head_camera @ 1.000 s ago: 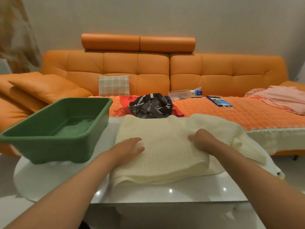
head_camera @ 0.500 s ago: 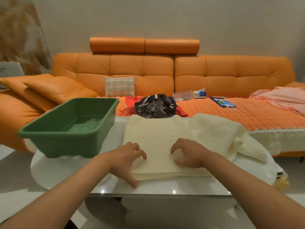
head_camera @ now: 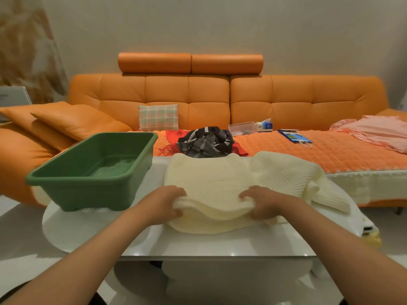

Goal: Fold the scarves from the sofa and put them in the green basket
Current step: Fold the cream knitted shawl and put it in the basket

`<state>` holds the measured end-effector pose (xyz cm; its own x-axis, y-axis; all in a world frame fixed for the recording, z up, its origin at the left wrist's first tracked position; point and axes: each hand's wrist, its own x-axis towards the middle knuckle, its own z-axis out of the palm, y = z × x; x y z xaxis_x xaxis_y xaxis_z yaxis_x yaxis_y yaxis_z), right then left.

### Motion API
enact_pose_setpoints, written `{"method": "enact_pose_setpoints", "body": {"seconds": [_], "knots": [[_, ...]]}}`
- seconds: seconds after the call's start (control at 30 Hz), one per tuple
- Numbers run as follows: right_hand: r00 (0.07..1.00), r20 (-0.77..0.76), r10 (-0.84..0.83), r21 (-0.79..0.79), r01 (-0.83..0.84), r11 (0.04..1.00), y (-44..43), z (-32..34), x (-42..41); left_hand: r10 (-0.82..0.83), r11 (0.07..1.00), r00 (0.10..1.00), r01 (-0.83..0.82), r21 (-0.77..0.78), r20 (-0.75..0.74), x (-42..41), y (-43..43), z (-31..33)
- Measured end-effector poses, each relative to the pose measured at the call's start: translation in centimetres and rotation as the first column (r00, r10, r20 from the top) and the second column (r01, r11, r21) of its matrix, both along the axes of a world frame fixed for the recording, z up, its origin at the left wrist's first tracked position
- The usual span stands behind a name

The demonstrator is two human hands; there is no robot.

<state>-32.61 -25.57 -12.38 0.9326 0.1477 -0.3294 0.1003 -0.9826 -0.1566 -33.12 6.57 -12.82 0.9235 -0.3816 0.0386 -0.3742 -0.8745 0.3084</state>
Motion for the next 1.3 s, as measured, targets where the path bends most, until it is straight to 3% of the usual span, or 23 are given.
{"method": "enact_pose_setpoints", "body": {"seconds": [0.03, 0.1, 0.17, 0.2, 0.23, 0.3, 0.37, 0.43, 0.5, 0.53, 0.63, 0.7, 0.77, 0.83, 0.9, 0.93, 1.03, 1.13, 1.2, 1.3], "knots": [[0.998, -0.059, -0.032, 0.019, 0.033, 0.999, -0.5, 0.1, 0.1, -0.03, 0.998, 0.997, 0.034, 0.045, -0.072, -0.1, 0.0, -0.3], [0.969, -0.214, -0.127, 0.294, 0.187, 0.937, -1.3, 0.8, -0.1, -0.068, 0.987, 0.989, 0.086, 0.137, -0.132, -0.2, 0.1, -0.6], [0.928, -0.236, -0.289, 0.571, 0.373, 0.732, -1.5, 0.9, 0.0, -0.086, 0.972, 0.988, 0.112, 0.206, -0.13, -0.1, 0.2, -0.7], [0.906, -0.159, -0.393, 0.587, 0.406, 0.7, -1.6, 0.7, 0.3, -0.086, 0.967, 0.988, 0.114, 0.227, -0.129, 0.0, 0.3, -0.7], [0.878, -0.054, -0.475, 0.522, 0.431, 0.737, -1.7, 0.3, 0.6, -0.085, 0.964, 0.988, 0.114, 0.239, -0.129, -0.1, 0.2, -0.6], [0.849, 0.009, -0.528, 0.423, 0.475, 0.772, -1.3, -0.7, 0.7, -0.104, 0.949, 0.988, 0.132, 0.288, -0.111, -0.3, 0.0, -0.2], [0.839, 0.087, -0.537, 0.531, 0.417, 0.738, -1.3, -0.9, 1.0, -0.133, 0.915, 0.989, 0.148, 0.374, -0.067, -0.5, -0.2, 0.4], [0.739, 0.349, -0.577, 0.612, 0.287, 0.737, -1.7, 0.0, 1.0, -0.159, 0.885, 0.987, 0.143, 0.444, 0.0, -0.4, -0.1, 0.9], [0.67, 0.539, -0.512, 0.497, 0.237, 0.834, -2.7, 0.3, 0.9, -0.181, 0.861, 0.983, 0.164, 0.481, -0.01, -0.3, 0.2, 0.8], [0.704, 0.556, -0.442, 0.383, 0.255, 0.888, -3.1, -0.1, 0.8, -0.174, 0.853, 0.982, 0.186, 0.487, -0.07, -0.4, 0.2, 0.6], [0.878, 0.394, -0.271, -0.007, 0.298, 0.955, -3.8, -2.0, 0.6, -0.081, 0.876, 0.943, 0.221, 0.428, -0.322, -0.6, -0.4, 0.8], [0.894, 0.432, -0.121, -0.176, 0.215, 0.96, -3.3, -2.2, 0.9, -0.018, 0.971, 0.878, 0.129, 0.2, -0.478, -0.3, -0.7, 1.8], [0.855, 0.516, 0.049, -0.224, 0.079, 0.971, -2.2, -1.7, 1.6, -0.006, 1.0, 0.884, 0.012, 0.01, -0.468, 0.7, -0.9, 2.2], [0.885, 0.459, 0.074, -0.156, -0.002, 0.988, -0.9, -1.4, 2.1, 0.03, 0.999, 0.973, -0.035, -0.016, -0.227, 2.1, -1.6, 1.6], [0.96, 0.278, -0.02, -0.05, 0.036, 0.998, 0.1, -1.6, 2.2, -0.001, 1.0, 1.0, 0.002, -0.004, 0.016, 3.2, -2.9, 0.5], [0.979, 0.194, -0.058, -0.02, 0.063, 0.998, 0.4, -1.8, 2.3, -0.031, 1.0, 0.998, 0.031, 0.001, 0.06, 3.6, -3.6, -0.1], [0.99, 0.12, -0.07, -0.023, 0.074, 0.997, 0.8, -1.4, 2.6, 0.004, 0.99, 0.998, 0.005, 0.139, -0.067, 4.8, -5.0, -1.0], [0.991, 0.127, -0.046, 0.019, 0.044, 0.999, 1.4, 0.0, 3.2, 0.171, 0.946, 0.976, -0.124, 0.298, -0.136, 6.4, -5.0, -1.5], [0.995, 0.087, -0.04, 0.205, 0.021, 0.979, 1.9, 0.7, 3.6, 0.256, 0.893, 0.966, -0.219, 0.393, -0.044, 7.4, -4.9, -1.3], [0.996, -0.053, -0.077, 0.619, 0.094, 0.78, 2.5, 1.0, 4.3, 0.412, 0.753, 0.909, -0.374, 0.542, 0.054, 8.4, -5.1, -1.5]]}}
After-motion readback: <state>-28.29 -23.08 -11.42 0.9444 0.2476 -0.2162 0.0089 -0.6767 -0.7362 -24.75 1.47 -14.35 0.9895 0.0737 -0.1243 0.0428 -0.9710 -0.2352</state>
